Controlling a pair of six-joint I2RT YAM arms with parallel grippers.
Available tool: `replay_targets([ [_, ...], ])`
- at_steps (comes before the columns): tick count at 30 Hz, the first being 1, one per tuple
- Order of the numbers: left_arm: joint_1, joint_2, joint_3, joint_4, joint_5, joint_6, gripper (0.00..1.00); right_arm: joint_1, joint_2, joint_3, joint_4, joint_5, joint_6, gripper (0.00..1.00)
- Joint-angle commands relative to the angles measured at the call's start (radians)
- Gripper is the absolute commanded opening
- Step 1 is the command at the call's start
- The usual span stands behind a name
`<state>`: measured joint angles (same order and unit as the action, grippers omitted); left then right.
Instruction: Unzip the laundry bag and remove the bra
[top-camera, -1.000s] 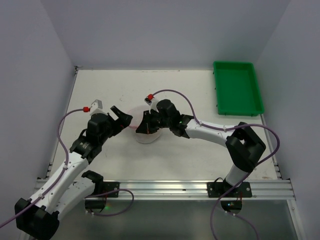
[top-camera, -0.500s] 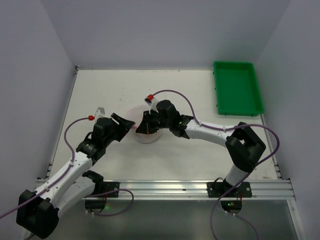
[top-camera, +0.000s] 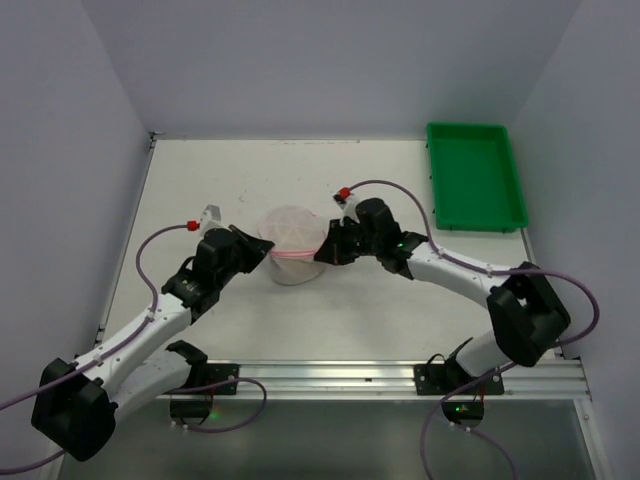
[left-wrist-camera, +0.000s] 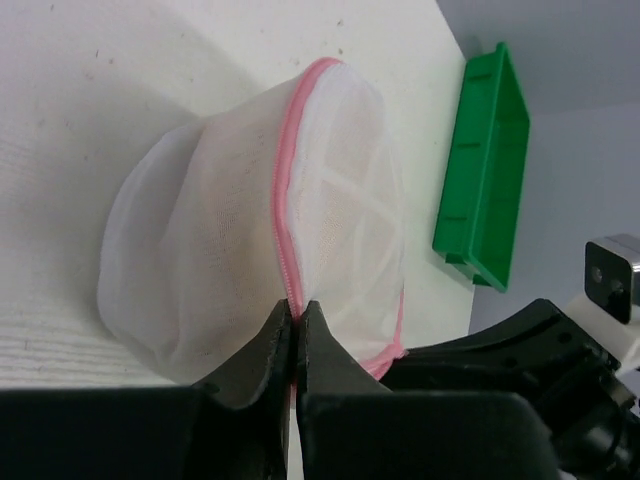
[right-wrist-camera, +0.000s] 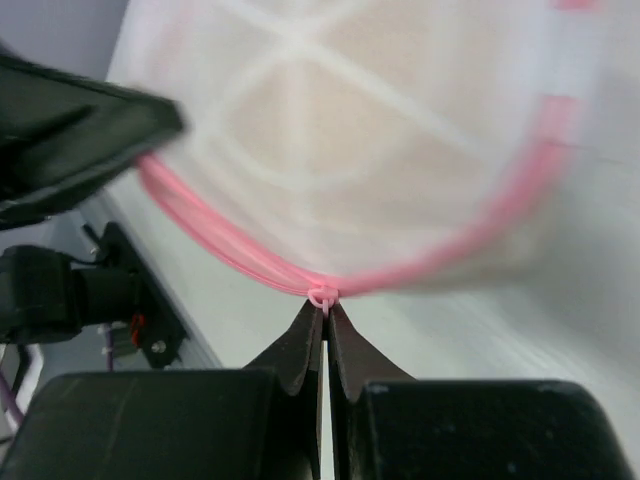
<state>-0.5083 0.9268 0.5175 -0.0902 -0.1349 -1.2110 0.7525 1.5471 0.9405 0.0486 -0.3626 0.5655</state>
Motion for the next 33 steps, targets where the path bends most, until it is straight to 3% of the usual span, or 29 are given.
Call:
replay_targets([
  [1, 0.039, -0.019, 0.070, 0.038, -0.019, 0.157, 0.00, -0.149, -0.160, -0.078, -0.080, 0.023, -0.088, 0.00],
  [8, 0.082, 0.096, 0.151, 0.026, 0.340, 0.460, 0.00, -0.220, -0.216, -0.125, -0.231, 0.042, -0.113, 0.00],
  [12, 0.093, 0.113, 0.144, -0.048, 0.365, 0.510, 0.03, -0.211, -0.257, -0.146, -0.208, -0.019, -0.102, 0.00],
  [13, 0.093, 0.107, 0.132, -0.078, 0.344, 0.498, 0.16, -0.202, -0.266, -0.150, -0.198, -0.021, -0.086, 0.00],
  [14, 0.093, 0.080, 0.119, -0.077, 0.319, 0.454, 0.42, -0.177, -0.274, -0.154, -0.176, -0.021, -0.076, 0.00],
  [17, 0.093, 0.011, 0.058, -0.028, 0.296, 0.296, 0.92, -0.119, -0.260, -0.151, -0.104, -0.026, -0.006, 0.00],
  [18, 0.091, -0.006, 0.050, -0.034, 0.284, 0.257, 0.96, -0.101, -0.246, -0.146, -0.086, -0.024, 0.016, 0.00],
  [26, -0.065, -0.221, 0.039, -0.275, -0.038, -0.016, 0.98, 0.146, -0.139, -0.048, -0.013, 0.135, 0.175, 0.00],
  [33, -0.101, -0.224, -0.013, -0.293, -0.015, -0.045, 0.92, 0.206, -0.044, 0.034, -0.029, 0.122, 0.185, 0.00],
])
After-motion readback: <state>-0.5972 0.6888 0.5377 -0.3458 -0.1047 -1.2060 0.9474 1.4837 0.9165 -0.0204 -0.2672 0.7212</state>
